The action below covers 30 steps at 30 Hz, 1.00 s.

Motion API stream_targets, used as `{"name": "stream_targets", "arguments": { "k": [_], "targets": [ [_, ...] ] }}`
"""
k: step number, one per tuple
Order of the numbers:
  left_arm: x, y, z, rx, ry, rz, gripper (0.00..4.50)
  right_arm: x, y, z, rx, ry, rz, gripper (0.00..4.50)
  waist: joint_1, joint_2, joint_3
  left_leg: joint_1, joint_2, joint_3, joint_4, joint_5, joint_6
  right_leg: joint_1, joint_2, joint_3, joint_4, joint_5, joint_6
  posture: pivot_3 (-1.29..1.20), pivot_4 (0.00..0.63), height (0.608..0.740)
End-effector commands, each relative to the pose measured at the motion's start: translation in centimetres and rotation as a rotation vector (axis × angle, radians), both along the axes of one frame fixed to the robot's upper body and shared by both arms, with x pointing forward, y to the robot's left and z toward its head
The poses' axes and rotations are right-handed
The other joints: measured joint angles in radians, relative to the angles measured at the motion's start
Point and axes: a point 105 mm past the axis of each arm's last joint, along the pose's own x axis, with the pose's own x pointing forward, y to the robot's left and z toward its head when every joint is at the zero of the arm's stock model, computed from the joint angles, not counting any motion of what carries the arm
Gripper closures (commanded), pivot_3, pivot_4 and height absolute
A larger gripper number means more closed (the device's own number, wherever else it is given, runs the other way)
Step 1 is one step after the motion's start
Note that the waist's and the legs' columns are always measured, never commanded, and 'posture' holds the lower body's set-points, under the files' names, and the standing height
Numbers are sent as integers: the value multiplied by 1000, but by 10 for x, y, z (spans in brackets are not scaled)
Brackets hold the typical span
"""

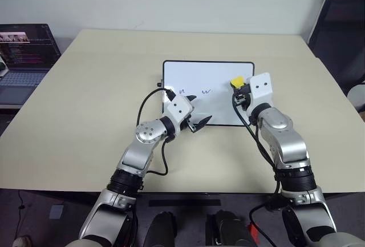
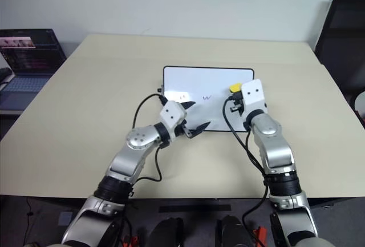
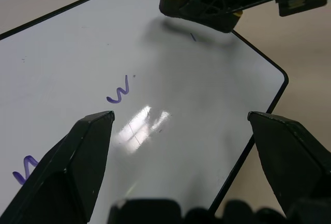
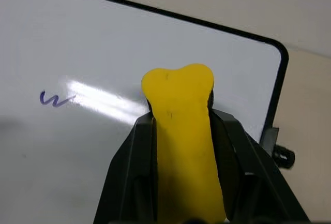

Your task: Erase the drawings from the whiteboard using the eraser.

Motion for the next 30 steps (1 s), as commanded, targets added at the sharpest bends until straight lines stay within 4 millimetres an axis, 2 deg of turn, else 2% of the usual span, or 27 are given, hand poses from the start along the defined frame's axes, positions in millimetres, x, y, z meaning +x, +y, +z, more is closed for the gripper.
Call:
{"name": "stream_targets", "arguments": {
  "k": [1,3,7,10,22,27,30],
  "targets": [
    [0,-2,16,-11,-66,-9,0,6,5,10,-26,-39,14,3381,0,0,0,0,0,0,0,0,0,0,0,0,0,2,-3,0,150,740],
    [0,-1,17,-11,-68,-5,0,8,6,2,-55,-5,14,3381,0,0,0,0,0,0,0,0,0,0,0,0,0,2,-3,0,150,740],
    [-2,1,18,-14,-70,5,0,6,-6,-35,-104,169,-32,3381,-1,0,0,0,0,0,1,0,0,0,0,0,1,2,-3,0,150,740],
    [-6,2,15,-15,-62,7,0,-2,-11,-41,-115,193,-54,3381,0,0,0,1,0,-1,1,0,0,1,0,0,1,2,-3,0,150,740],
    [-9,1,13,-22,-51,13,0,-22,-29,-49,-124,239,-78,3381,1,0,0,3,0,0,2,1,1,2,0,0,2,-1,2,0,150,740],
    [-9,3,10,-22,-45,23,0,-24,-23,-44,-132,220,-24,3381,0,0,0,3,0,0,2,1,1,2,0,1,2,-1,2,0,150,740],
    [-10,6,12,-31,-51,34,0,-20,-14,-31,-129,167,24,3381,0,0,0,3,0,0,2,1,1,2,0,0,2,-1,2,0,150,740]
  ]
}}
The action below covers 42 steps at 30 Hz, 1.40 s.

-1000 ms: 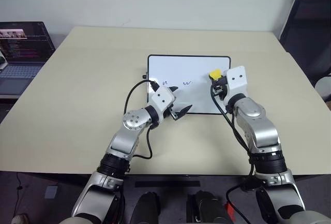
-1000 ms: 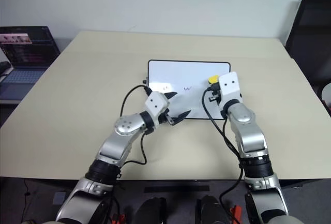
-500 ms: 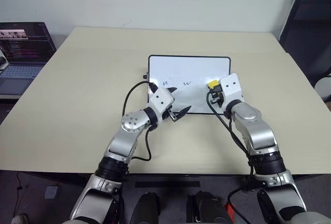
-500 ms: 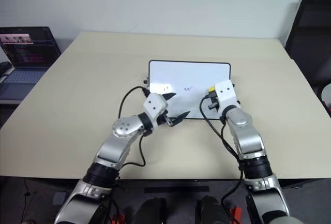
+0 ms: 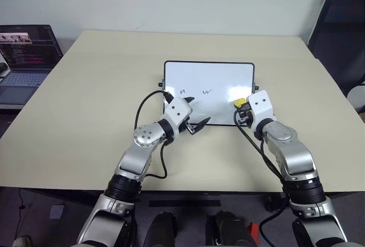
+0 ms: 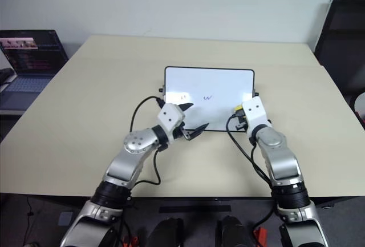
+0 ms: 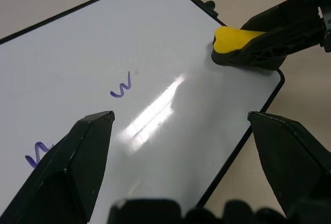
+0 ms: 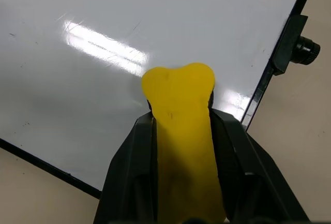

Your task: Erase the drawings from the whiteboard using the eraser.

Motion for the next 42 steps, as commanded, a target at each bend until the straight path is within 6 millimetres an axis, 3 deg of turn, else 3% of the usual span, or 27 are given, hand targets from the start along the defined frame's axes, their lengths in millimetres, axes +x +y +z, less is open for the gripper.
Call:
{"name": "stream_targets", "arguments": {
  "k": [1,8,14,20,42],
  "targets": [
    [-2,1,19,-33,-67,11,0,3,8,14,6,-55,55,3381,0,0,0,0,0,0,0,0,0,0,0,0,0,0,0,0,150,740],
    [-5,10,16,-48,-58,53,0,5,42,36,-111,-252,261,3381,-7,0,0,0,0,1,-1,0,0,-1,0,1,-1,0,0,0,150,740],
    [-5,19,14,-40,-57,88,0,9,64,32,-213,-350,387,3381,-5,0,1,-1,0,0,-2,0,0,-1,0,0,-2,0,0,0,150,740],
    [-5,25,15,-37,-60,108,0,11,78,32,-200,-375,431,3381,-3,0,1,-1,0,0,-2,0,0,-1,0,0,-2,0,0,0,150,740],
    [-5,21,17,-31,-65,91,0,14,74,34,-199,-381,423,3381,-1,0,1,-1,0,0,-2,0,0,-1,0,0,-1,3,-5,0,150,740]
  ]
}}
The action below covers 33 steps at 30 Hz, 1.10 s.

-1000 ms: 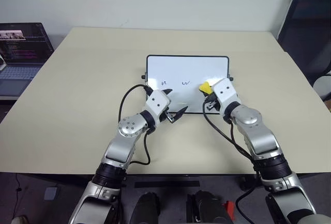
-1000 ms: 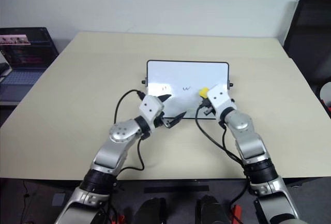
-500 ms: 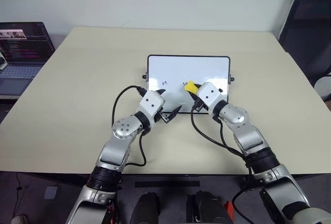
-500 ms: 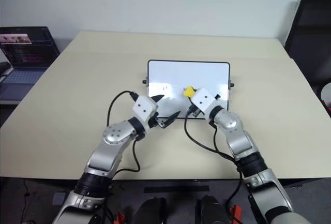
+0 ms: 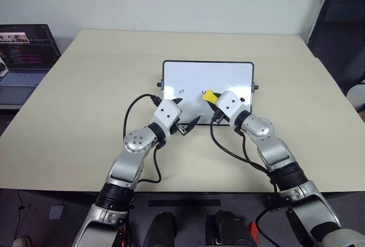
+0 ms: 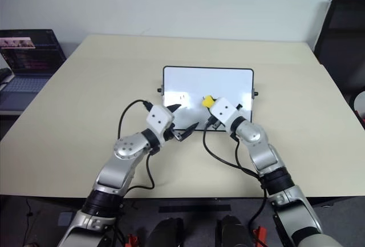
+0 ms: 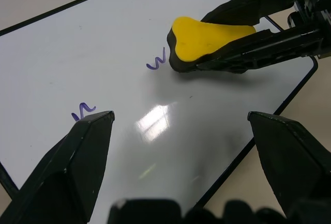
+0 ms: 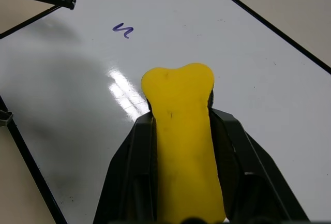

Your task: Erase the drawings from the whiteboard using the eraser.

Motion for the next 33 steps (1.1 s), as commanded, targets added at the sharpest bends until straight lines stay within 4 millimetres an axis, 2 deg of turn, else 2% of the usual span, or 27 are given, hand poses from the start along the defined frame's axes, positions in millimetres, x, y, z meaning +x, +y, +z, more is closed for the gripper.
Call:
{"name": "stream_targets", "arguments": {
  "k": [1,12,23,33],
  "targets": [
    [-2,-4,17,-9,-60,-23,0,1,-2,17,17,-56,3,3381,0,0,0,0,0,0,0,0,0,0,0,0,0,0,0,0,150,740],
    [-1,-5,16,-7,-58,-20,0,3,-5,18,11,-62,-5,3381,0,0,0,0,0,0,0,0,0,0,0,0,0,0,0,0,150,740],
    [-1,-2,15,-5,-56,-15,0,1,-32,7,-39,-38,-47,3381,-1,0,0,0,0,0,0,0,0,0,0,0,0,0,0,0,150,740],
    [-1,-2,16,-3,-58,-21,0,0,-30,8,-35,-40,-47,3381,0,0,0,0,0,0,0,0,0,0,0,0,0,0,0,0,150,740]
  ]
}}
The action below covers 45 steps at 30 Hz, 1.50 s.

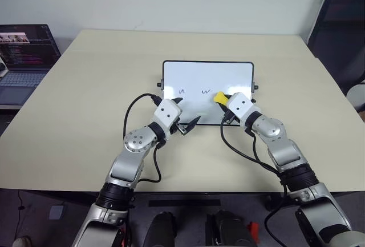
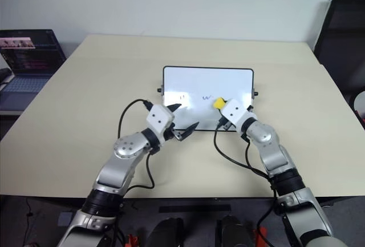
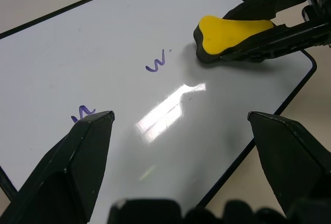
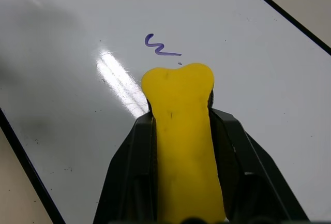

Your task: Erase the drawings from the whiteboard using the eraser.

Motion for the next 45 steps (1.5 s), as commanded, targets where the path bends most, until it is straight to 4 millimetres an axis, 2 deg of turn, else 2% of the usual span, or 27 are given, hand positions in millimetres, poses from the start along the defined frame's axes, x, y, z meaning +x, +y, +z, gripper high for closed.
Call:
{"name": "stream_targets", "arguments": {
  "k": [1,26,30,35,38,41,45],
  "targets": [
    [-1,-1,15,-6,-54,-15,0,-2,0,14,19,-55,9,3381,0,0,0,0,0,0,0,0,0,0,0,0,0,0,0,0,150,740],
    [0,0,16,0,-58,-15,0,0,0,13,20,-54,3,3381,0,0,0,0,0,0,0,0,0,0,0,0,0,0,0,0,150,740],
    [1,1,16,1,-58,-13,0,3,8,26,51,-78,13,3381,0,0,0,0,0,0,0,0,0,0,0,0,0,0,0,0,150,740],
    [2,-1,16,0,-60,-17,0,14,36,56,95,-133,54,3381,-4,0,0,0,0,0,1,0,0,0,0,0,1,0,0,0,150,740],
    [2,-3,17,-2,-61,-20,0,21,44,66,100,-149,61,3381,-2,0,0,0,0,0,1,0,0,0,0,0,2,0,0,0,150,740],
    [1,-3,17,-3,-62,-21,0,31,46,69,85,-151,49,3381,2,0,0,0,0,0,0,0,0,0,0,-1,2,0,0,0,150,740],
    [0,-3,16,-3,-62,-20,0,46,41,60,13,-107,-4,3381,1,0,0,0,-1,0,0,0,0,0,-1,0,2,0,0,0,150,740]
  ]
}}
